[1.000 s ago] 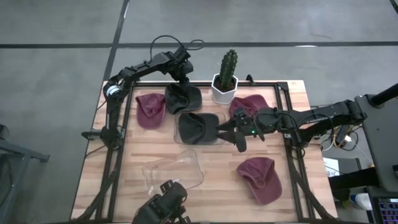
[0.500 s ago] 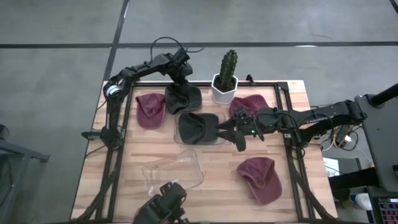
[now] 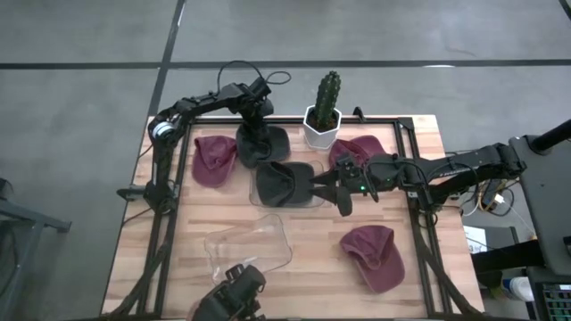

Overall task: Pick & Place hat
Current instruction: Put the black cap into the top transparent bin, then put the red cap into the bottom transparent bin

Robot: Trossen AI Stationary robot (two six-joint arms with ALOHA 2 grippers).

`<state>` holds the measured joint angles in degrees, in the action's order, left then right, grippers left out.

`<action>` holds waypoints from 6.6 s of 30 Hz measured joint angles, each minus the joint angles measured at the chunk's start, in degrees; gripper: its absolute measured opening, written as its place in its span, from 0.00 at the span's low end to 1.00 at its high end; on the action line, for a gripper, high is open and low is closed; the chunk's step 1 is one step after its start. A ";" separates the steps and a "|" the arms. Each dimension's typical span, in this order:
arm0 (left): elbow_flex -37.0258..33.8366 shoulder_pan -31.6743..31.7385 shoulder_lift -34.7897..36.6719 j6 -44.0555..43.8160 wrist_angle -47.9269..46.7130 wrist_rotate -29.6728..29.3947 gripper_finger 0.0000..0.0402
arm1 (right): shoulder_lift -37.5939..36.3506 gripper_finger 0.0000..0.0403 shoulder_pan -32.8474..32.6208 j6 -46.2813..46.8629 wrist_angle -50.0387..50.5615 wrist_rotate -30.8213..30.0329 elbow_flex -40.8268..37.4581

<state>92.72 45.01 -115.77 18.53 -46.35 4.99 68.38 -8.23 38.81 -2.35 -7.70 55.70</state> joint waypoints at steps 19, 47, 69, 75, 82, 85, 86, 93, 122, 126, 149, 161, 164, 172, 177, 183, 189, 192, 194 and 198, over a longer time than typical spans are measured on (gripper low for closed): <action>-0.30 0.74 0.04 -0.90 1.46 4.90 0.30 | 0.02 0.53 0.00 -0.54 0.07 -1.36 0.00; 9.38 0.79 10.54 0.87 -7.27 -0.39 0.02 | 0.02 0.53 -0.02 -1.44 -0.02 -1.44 0.00; 9.27 -6.67 29.65 -12.26 -10.38 17.07 0.02 | 0.00 0.53 0.00 1.08 0.05 -2.79 0.00; 9.13 -15.82 29.53 -10.49 -10.39 14.74 0.02 | -0.03 0.53 -0.42 1.10 -3.14 2.91 0.34; 6.79 -21.99 26.34 -8.29 -10.34 7.79 0.02 | -0.13 0.53 -1.64 0.58 -6.69 7.15 1.86; 5.34 -24.54 24.39 -6.60 -9.98 5.72 0.02 | -0.15 0.53 -1.64 0.47 -7.10 7.13 2.21; 4.81 -25.16 23.66 -6.23 -9.65 5.93 0.02 | -0.15 0.53 -1.64 0.48 -7.10 7.08 2.21; 3.44 -27.09 18.25 -6.72 -7.92 5.85 0.01 | -0.15 0.53 -2.06 0.51 -7.14 6.62 2.21; 3.46 -28.43 6.51 -10.37 0.17 7.13 0.26 | -0.15 0.53 -2.01 0.46 -8.66 6.05 2.21; 3.46 -28.26 6.71 -10.99 0.08 6.27 0.33 | -0.11 0.53 -2.01 0.59 -8.09 6.05 2.19; 9.31 -28.46 17.38 -17.52 -0.56 3.31 0.38 | -0.15 0.53 -8.25 38.35 38.09 20.39 2.16; 9.27 -30.27 21.37 -21.09 1.05 3.47 0.38 | -0.13 0.53 -23.02 55.78 60.78 19.89 -0.08; 9.27 -31.02 21.51 -21.71 1.53 3.48 0.38 | -0.13 0.53 -27.47 61.77 62.01 20.04 -2.21; 9.23 -32.15 21.53 -21.75 2.36 3.50 0.38 | -0.13 0.53 -37.44 76.14 60.66 19.69 -7.43; 9.23 -32.20 21.53 -22.25 2.31 3.50 0.38 | -0.13 0.53 -40.42 80.87 55.42 19.46 -11.61; 9.18 -32.22 21.53 -22.25 2.27 3.50 0.38 | -0.13 0.53 -41.81 84.08 52.57 16.28 -15.53; 9.18 -32.33 21.53 -23.11 2.07 3.50 0.38 | -0.13 0.53 -41.81 84.59 43.09 16.35 -20.53; 9.18 -32.39 21.53 -23.11 1.99 3.50 0.38 | 0.06 0.53 -41.79 85.35 37.41 16.24 -23.30; 9.17 -32.42 21.53 -23.11 1.99 3.49 0.38 | 0.09 0.53 -41.79 85.71 35.85 15.22 -24.69; 9.16 -32.44 21.53 -23.11 1.99 3.50 0.38 | 0.09 0.49 -41.79 86.08 35.25 13.82 -25.72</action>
<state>101.89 12.58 -94.24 -4.58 -44.36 8.49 68.47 -50.02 124.89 32.90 6.12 29.98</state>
